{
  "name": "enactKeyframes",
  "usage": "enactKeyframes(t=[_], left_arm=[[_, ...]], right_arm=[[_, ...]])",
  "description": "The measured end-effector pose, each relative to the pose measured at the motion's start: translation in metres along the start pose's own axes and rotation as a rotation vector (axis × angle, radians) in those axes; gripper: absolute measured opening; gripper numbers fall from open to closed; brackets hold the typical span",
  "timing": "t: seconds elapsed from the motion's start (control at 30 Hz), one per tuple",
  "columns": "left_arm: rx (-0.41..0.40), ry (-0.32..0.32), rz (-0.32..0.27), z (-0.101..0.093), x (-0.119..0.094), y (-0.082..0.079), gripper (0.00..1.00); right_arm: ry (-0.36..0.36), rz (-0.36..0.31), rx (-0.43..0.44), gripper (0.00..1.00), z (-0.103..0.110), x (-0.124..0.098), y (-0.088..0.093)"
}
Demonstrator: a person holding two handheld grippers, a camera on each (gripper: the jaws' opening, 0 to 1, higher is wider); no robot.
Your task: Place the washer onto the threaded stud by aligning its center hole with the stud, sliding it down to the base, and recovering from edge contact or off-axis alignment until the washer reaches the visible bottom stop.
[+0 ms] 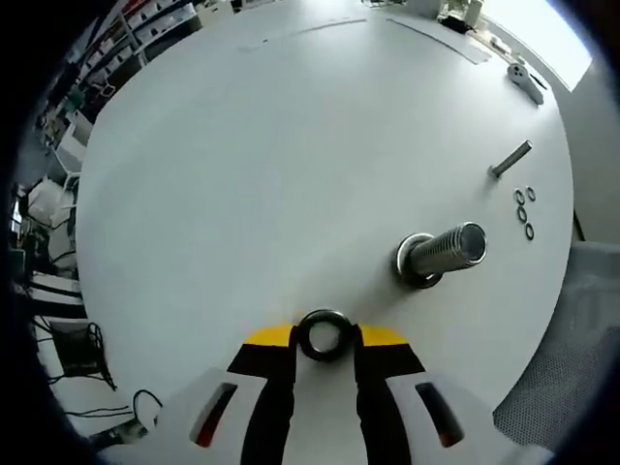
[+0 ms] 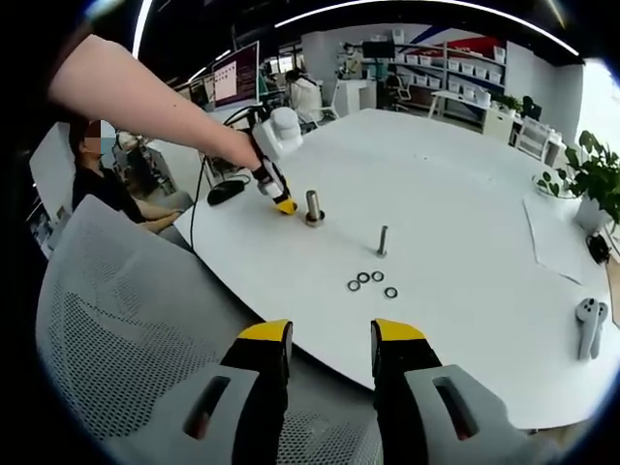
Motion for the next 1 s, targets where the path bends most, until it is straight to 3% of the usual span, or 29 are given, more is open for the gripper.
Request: enactKeyframes(t=[0.4, 0.6, 0.73, 1.0], left_arm=[[0.03, 0.017, 0.008, -0.015, -0.002, 0.013, 0.21], [0.129, 0.043, 0.051, -0.018, -0.002, 0.017, 0.21], [0.151, 0.045, 0.097, -0.022, -0.002, 0.017, 0.24], [0.12, 0.04, 0.1, -0.026, -0.003, 0.017, 0.25]], right_arm=[[-0.009, -0.006, -0.002, 0.35, 0.002, -0.001, -0.001], [-0.013, -0.009, -0.002, 0.35, 0.002, -0.001, -0.001], [-0.016, -0.012, -0.003, 0.35, 0.002, -0.001, -0.001], [-0.019, -0.019, -0.004, 0.35, 0.003, -0.001, -0.002]])
Point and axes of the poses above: the point that each gripper's makers call its tool centre point, and the gripper's own axes: x roughly forward along the fingers, z roughly to its left, y roughly out of its underside, the point moved 8 cm from there along -x, roughly backward along the fingers, and after that the axes turned 5 degrees about x, right-handed, at the moved point
